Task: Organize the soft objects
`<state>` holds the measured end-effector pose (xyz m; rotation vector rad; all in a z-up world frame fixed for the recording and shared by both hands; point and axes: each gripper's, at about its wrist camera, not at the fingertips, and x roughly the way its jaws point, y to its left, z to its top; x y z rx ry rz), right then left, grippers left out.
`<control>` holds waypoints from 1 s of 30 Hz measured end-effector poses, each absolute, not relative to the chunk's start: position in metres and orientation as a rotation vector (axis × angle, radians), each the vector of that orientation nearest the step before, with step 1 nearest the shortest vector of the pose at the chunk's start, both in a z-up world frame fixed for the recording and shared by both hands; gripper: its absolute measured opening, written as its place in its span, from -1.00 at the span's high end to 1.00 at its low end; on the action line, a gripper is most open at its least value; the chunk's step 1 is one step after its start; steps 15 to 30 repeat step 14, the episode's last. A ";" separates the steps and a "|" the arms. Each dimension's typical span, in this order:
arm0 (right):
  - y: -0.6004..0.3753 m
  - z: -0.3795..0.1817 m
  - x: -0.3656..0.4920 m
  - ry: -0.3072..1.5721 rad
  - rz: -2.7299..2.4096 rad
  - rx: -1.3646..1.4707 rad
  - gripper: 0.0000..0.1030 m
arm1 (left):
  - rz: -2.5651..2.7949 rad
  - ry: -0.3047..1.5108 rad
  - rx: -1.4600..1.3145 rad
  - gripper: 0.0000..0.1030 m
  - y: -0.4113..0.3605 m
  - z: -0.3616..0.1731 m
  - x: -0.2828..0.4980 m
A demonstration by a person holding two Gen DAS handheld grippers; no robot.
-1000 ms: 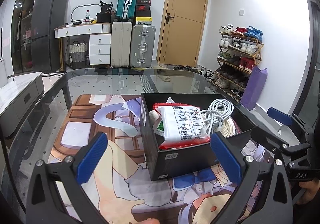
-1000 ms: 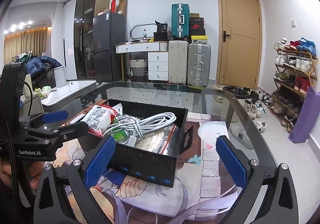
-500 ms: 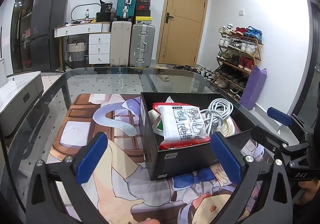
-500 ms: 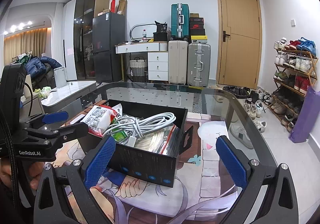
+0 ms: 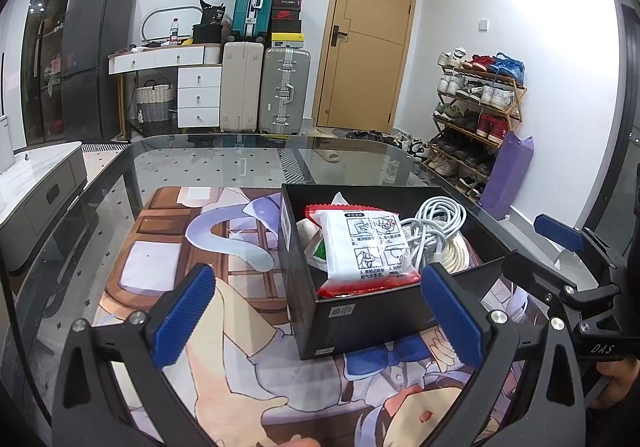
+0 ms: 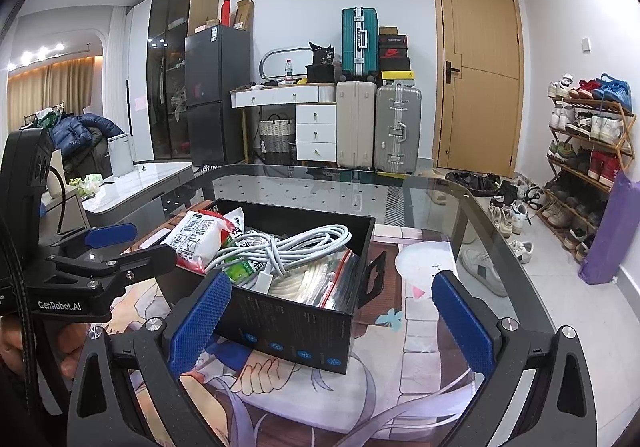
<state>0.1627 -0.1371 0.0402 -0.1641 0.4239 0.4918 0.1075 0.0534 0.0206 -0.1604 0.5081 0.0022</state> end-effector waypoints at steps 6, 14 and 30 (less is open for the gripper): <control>-0.137 0.040 0.163 0.424 0.492 -0.165 -0.99 | 0.001 0.508 -0.163 -1.00 0.053 0.020 0.107; -0.137 0.040 0.162 0.424 0.490 -0.165 -0.99 | -0.005 0.510 -0.168 -1.00 0.052 0.021 0.107; -0.137 0.040 0.162 0.424 0.490 -0.165 -0.99 | -0.005 0.510 -0.168 -1.00 0.052 0.021 0.107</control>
